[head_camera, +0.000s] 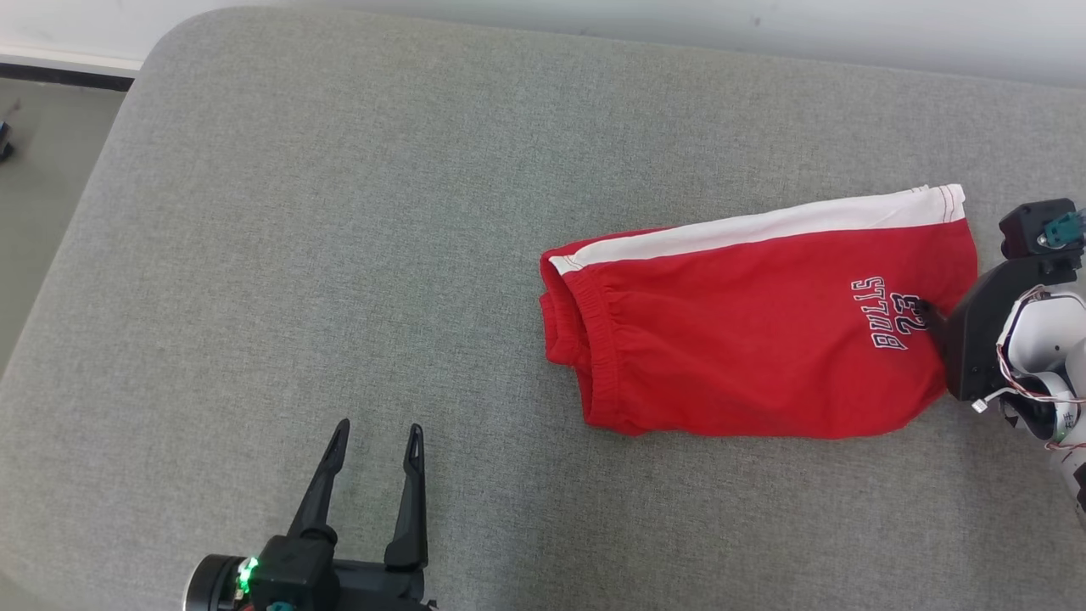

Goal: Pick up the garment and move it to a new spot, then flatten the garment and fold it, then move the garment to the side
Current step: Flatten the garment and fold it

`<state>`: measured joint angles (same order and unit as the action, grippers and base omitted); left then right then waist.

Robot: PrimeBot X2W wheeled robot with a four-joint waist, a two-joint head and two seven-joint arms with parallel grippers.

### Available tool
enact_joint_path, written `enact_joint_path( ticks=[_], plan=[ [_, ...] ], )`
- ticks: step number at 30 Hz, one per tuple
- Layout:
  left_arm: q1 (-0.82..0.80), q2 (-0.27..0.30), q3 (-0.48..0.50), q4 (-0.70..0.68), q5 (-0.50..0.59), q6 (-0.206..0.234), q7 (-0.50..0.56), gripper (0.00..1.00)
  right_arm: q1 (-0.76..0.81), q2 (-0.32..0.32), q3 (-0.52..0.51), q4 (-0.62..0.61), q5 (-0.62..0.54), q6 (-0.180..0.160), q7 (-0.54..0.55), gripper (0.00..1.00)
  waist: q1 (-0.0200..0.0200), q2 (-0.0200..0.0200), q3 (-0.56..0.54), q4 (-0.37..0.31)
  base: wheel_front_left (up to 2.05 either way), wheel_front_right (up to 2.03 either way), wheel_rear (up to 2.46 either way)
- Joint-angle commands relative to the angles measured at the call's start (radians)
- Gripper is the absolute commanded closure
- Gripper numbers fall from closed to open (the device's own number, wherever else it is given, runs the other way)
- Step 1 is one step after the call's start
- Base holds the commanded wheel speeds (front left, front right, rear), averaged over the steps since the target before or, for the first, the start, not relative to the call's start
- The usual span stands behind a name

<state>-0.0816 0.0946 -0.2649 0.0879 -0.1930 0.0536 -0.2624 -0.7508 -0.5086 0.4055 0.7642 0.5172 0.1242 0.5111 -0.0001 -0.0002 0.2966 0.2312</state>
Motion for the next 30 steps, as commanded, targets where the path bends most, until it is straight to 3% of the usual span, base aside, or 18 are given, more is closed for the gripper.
enact_joint_path(
  ticks=[1,17,30],
  plan=[
    [0.016,-0.005,0.005,0.003,0.004,-0.005,-0.003,0.00,0.078,0.055,0.039,0.030,0.000,0.011,0.034,0.98,0.0001,0.0002,0.000,0.000,0.00,0.00,0.00],
    [0.039,-0.027,0.044,0.017,0.019,-0.027,-0.003,0.00,0.041,0.018,-0.102,0.071,-0.111,0.004,-0.128,1.00,0.0001,0.0002,-0.032,-0.017,0.00,0.00,0.00],
    [0.069,-0.035,0.081,0.018,0.023,-0.042,-0.003,0.00,0.168,-0.046,-0.298,-0.075,-0.254,0.005,-0.163,1.00,0.0001,0.0002,-0.104,-0.099,0.00,0.00,0.00]
  ],
)
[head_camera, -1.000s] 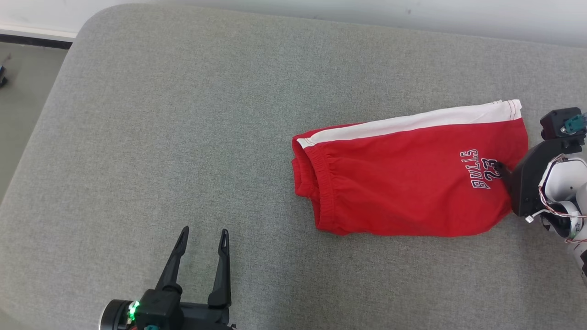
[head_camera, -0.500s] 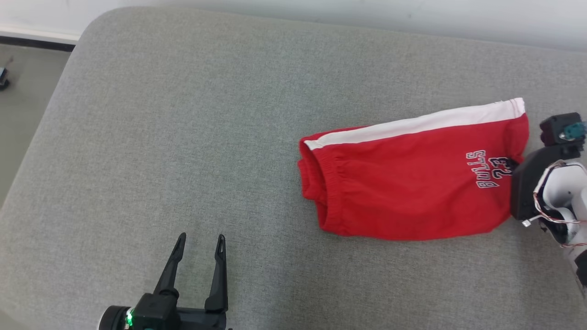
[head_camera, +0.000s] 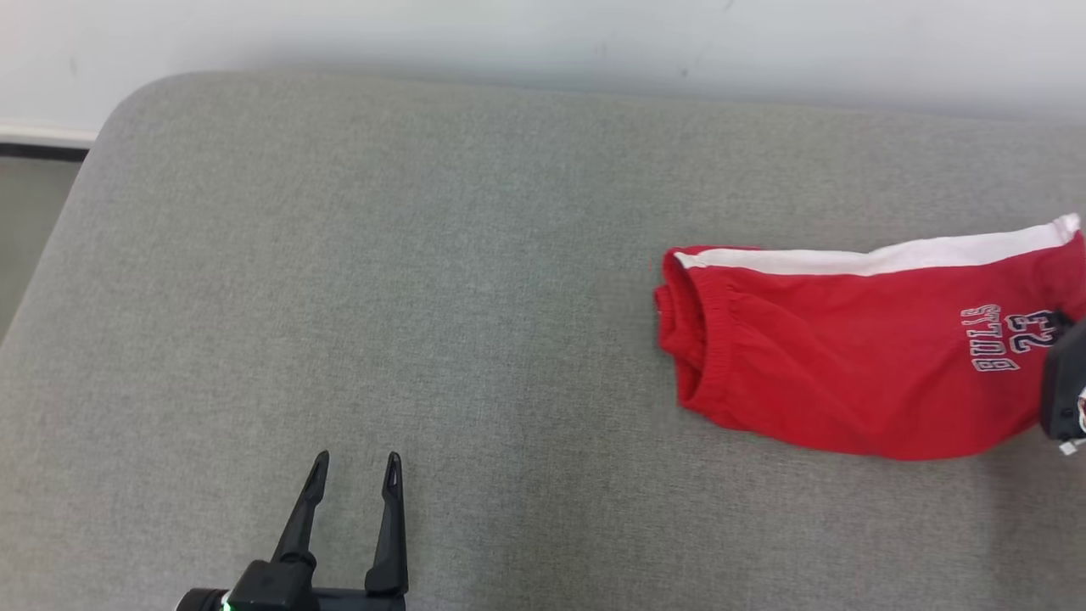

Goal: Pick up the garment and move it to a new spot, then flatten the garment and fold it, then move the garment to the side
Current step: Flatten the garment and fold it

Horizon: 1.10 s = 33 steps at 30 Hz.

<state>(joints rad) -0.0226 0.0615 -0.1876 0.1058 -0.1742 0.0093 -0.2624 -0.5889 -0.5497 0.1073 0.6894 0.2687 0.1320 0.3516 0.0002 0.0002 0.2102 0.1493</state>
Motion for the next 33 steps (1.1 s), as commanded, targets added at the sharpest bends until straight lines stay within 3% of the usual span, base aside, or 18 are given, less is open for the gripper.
enact_joint_path(
  ticks=[1,9,18,33],
  plan=[
    [0.013,-0.002,0.004,0.003,0.004,0.000,-0.003,0.00,0.019,-0.007,-0.014,-0.020,-0.020,-0.003,0.003,1.00,-0.0002,-0.0002,-0.023,-0.020,0.00,0.00,0.00],
    [0.026,-0.006,0.005,0.016,-0.001,-0.007,-0.003,0.00,0.111,0.021,-0.094,-0.227,-0.114,-0.003,0.075,1.00,-0.0002,-0.0002,-0.060,-0.027,0.00,0.00,0.00],
    [0.037,-0.010,0.008,0.023,-0.005,-0.017,-0.003,0.00,0.144,0.095,-0.003,-0.428,-0.110,-0.003,0.184,1.00,-0.0002,-0.0002,-0.080,-0.009,0.00,0.00,0.00],
    [0.035,-0.011,-0.015,0.021,-0.027,-0.009,-0.003,0.00,0.026,0.166,0.220,-0.325,-0.046,-0.003,0.234,1.00,-0.0002,-0.0002,-0.057,0.071,0.00,0.00,0.00]
  ],
)
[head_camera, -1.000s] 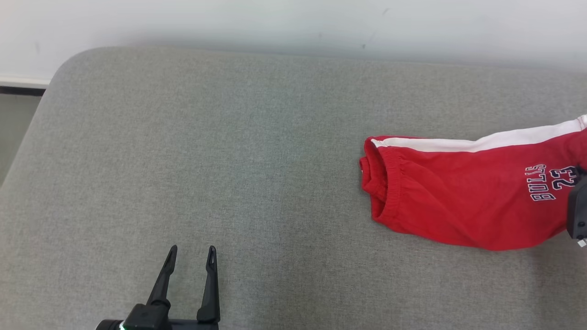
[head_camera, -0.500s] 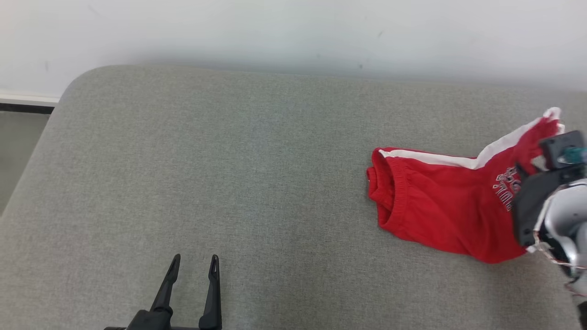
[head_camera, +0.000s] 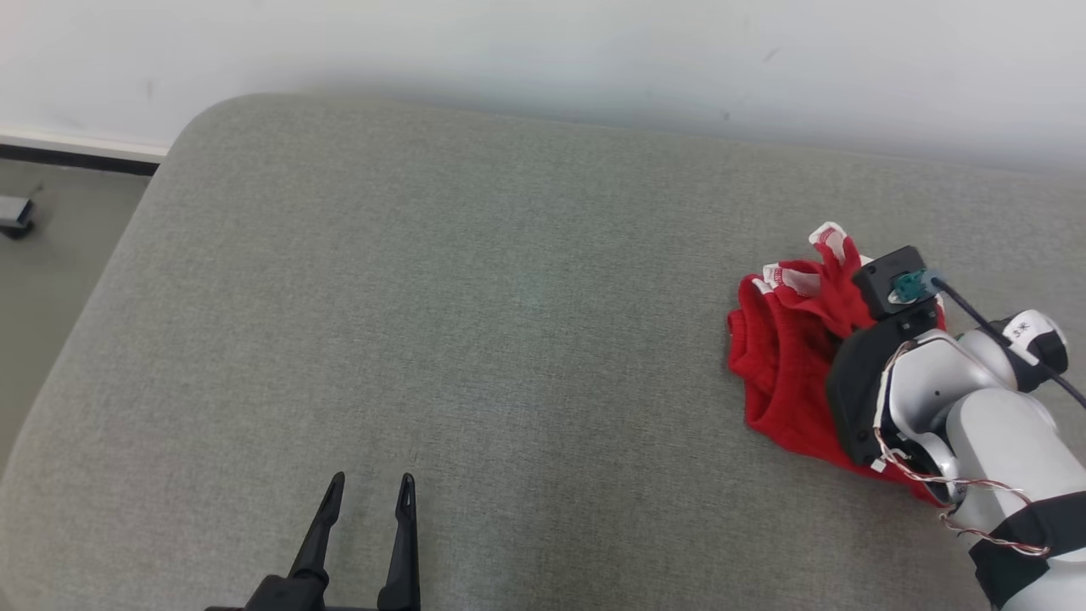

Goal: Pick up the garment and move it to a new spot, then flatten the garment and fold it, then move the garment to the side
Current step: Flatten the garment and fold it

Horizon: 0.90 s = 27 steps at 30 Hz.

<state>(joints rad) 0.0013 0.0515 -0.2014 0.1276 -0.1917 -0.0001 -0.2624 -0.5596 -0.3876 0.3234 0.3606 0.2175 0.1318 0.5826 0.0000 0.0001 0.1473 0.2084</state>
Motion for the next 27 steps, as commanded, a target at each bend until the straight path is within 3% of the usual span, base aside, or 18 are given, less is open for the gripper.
enact_joint_path(
  ticks=[1,8,9,10,11,19,27],
  plan=[
    [0.012,-0.001,-0.004,-0.001,-0.012,0.003,-0.003,0.00,-0.007,0.005,0.010,0.016,0.006,-0.003,0.003,1.00,0.0000,-0.0001,0.007,0.018,0.00,0.00,0.00],
    [0.012,-0.002,-0.014,-0.004,-0.021,0.015,-0.003,0.00,-0.032,0.034,0.065,0.075,0.034,-0.003,-0.030,1.00,0.0000,-0.0001,0.011,0.035,0.00,0.00,0.00],
    [0.012,-0.002,-0.015,-0.005,-0.019,0.017,-0.003,0.00,-0.034,0.037,0.078,0.078,0.044,-0.003,-0.032,0.87,0.0000,-0.0001,0.011,0.035,0.00,0.00,0.00],
    [0.013,-0.002,-0.014,-0.005,-0.020,0.017,-0.003,0.00,-0.034,0.039,0.090,0.079,0.057,-0.003,-0.037,0.35,0.0000,-0.0001,0.011,0.033,0.00,0.00,0.00],
    [0.015,-0.002,-0.013,-0.006,-0.021,0.017,-0.003,0.00,-0.035,0.039,0.100,0.081,0.071,-0.003,-0.039,0.00,0.0000,-0.0001,0.009,0.031,0.00,0.00,0.00],
    [0.026,-0.002,-0.003,0.001,-0.017,0.015,-0.003,0.00,-0.055,0.039,0.060,0.002,0.201,-0.003,-0.176,0.00,0.0000,-0.0001,-0.026,-0.005,0.00,0.00,0.00],
    [0.036,-0.002,-0.001,-0.009,-0.005,0.006,-0.003,0.00,0.023,-0.014,-0.139,0.069,0.070,-0.003,-0.279,0.00,0.0000,-0.0001,-0.045,-0.018,0.00,0.00,0.00]
  ],
)
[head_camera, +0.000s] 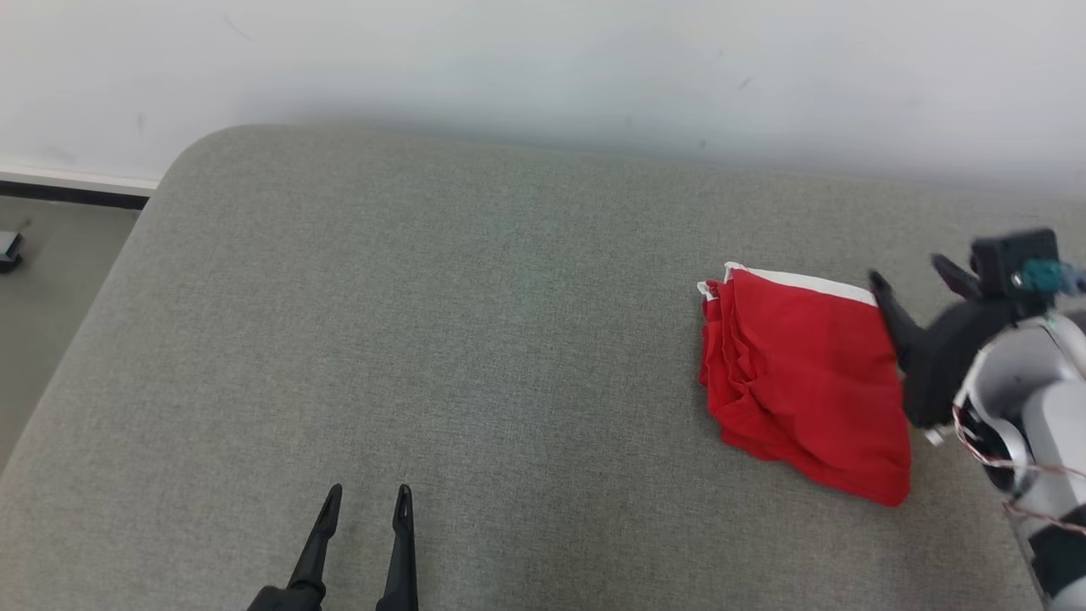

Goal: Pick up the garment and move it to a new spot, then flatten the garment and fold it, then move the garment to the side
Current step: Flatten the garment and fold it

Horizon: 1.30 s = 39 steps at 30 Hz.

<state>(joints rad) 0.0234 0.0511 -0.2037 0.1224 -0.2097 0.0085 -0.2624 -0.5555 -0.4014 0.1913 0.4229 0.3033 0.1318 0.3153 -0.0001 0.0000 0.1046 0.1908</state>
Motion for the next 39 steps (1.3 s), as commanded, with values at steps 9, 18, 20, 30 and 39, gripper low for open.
enact_joint_path(
  ticks=[9,18,20,30,39],
  plan=[
    [0.007,-0.001,0.000,-0.011,0.008,-0.005,-0.003,0.00,0.122,0.070,-0.064,0.113,-0.147,-0.003,-0.110,1.00,0.0001,0.0000,0.015,0.009,0.00,0.00,0.00],
    [-0.014,-0.001,-0.006,-0.003,-0.001,-0.001,-0.003,0.00,0.094,0.177,0.098,0.160,-0.186,-0.003,-0.168,1.00,0.0001,0.0000,0.029,0.021,0.00,0.00,0.00],
    [-0.014,-0.001,-0.008,-0.001,0.000,0.000,-0.003,0.00,0.092,0.191,0.142,0.165,-0.187,-0.003,-0.173,1.00,0.0001,0.0000,0.025,0.025,0.00,0.00,0.00],
    [0.005,-0.001,0.003,0.001,-0.006,0.003,-0.003,0.00,0.103,0.229,0.302,0.193,-0.149,-0.003,-0.163,1.00,0.0001,0.0000,0.004,0.023,0.00,0.00,0.00],
    [0.034,-0.001,0.040,-0.007,-0.003,0.008,-0.003,0.00,0.106,0.238,0.307,0.074,-0.078,-0.003,-0.247,0.66,0.0001,0.0000,-0.046,-0.033,0.00,0.00,0.00]
  ],
)
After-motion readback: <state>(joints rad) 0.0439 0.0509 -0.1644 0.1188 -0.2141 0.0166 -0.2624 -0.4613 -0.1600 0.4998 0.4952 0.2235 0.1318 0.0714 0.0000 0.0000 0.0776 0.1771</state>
